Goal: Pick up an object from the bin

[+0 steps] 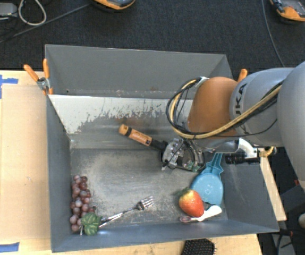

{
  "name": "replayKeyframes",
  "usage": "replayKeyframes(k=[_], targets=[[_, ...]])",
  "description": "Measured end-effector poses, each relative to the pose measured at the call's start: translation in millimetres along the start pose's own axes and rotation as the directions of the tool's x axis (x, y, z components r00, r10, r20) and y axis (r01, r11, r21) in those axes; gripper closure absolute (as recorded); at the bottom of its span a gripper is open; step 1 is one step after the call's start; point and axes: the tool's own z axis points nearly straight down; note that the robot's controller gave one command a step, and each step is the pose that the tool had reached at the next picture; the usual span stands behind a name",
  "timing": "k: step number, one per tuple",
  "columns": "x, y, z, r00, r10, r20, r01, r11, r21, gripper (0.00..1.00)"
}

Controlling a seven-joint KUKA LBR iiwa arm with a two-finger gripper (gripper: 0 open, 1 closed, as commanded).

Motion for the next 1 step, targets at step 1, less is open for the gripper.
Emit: replayKeyframes(k=[1], targets=[[0.0, 0.0, 0.0, 1.0, 0.0, 0.0, 0.0, 1.0, 0.0, 1.0]])
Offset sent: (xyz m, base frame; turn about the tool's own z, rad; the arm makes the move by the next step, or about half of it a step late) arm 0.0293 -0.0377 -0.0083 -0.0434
